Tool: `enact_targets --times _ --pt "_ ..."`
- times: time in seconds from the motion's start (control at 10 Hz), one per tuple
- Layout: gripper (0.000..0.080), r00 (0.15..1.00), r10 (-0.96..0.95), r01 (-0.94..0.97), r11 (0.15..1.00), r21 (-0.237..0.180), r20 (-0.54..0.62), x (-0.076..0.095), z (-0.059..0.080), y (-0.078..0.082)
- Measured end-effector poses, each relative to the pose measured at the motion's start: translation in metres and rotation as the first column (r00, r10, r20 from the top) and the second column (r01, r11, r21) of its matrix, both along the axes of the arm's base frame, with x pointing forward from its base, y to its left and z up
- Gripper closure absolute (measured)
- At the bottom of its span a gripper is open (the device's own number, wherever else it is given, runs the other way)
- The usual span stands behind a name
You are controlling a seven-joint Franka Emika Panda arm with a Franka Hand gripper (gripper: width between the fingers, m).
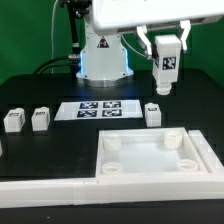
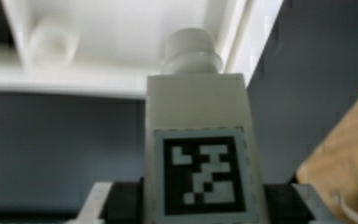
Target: Assemble one leg
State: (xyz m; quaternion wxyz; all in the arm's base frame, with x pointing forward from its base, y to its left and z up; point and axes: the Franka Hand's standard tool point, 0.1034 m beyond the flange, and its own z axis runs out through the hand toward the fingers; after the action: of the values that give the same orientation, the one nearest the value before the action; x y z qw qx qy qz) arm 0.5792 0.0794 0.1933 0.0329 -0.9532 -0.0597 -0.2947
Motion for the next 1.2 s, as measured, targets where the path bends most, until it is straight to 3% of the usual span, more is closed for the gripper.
enact_targets --times 0.1,0.5,0.6,0.7,0.8,1.2 --pt "0.0508 0.996 -0.009 0.008 1.0 0.007 0.085 0.005 0.004 -0.001" --pt "0.0508 0.997 -0.01 0.009 1.0 0.012 0.07 0.001 -0.008 0.003" --pt "0.0508 0.996 -0.001 -0.001 1.0 0.021 0.087 -0.003 -0.025 0.018" --pt "0.0508 0.999 0.012 -0.013 1.0 0.017 0.044 0.004 -0.045 0.023" --pt "0.0508 0.998 0.007 -0.008 1.0 0.02 0.057 0.018 -0.05 0.022" --pt "0.0508 1.0 0.001 -0.001 1.0 0.023 0.024 0.039 -0.092 0.022"
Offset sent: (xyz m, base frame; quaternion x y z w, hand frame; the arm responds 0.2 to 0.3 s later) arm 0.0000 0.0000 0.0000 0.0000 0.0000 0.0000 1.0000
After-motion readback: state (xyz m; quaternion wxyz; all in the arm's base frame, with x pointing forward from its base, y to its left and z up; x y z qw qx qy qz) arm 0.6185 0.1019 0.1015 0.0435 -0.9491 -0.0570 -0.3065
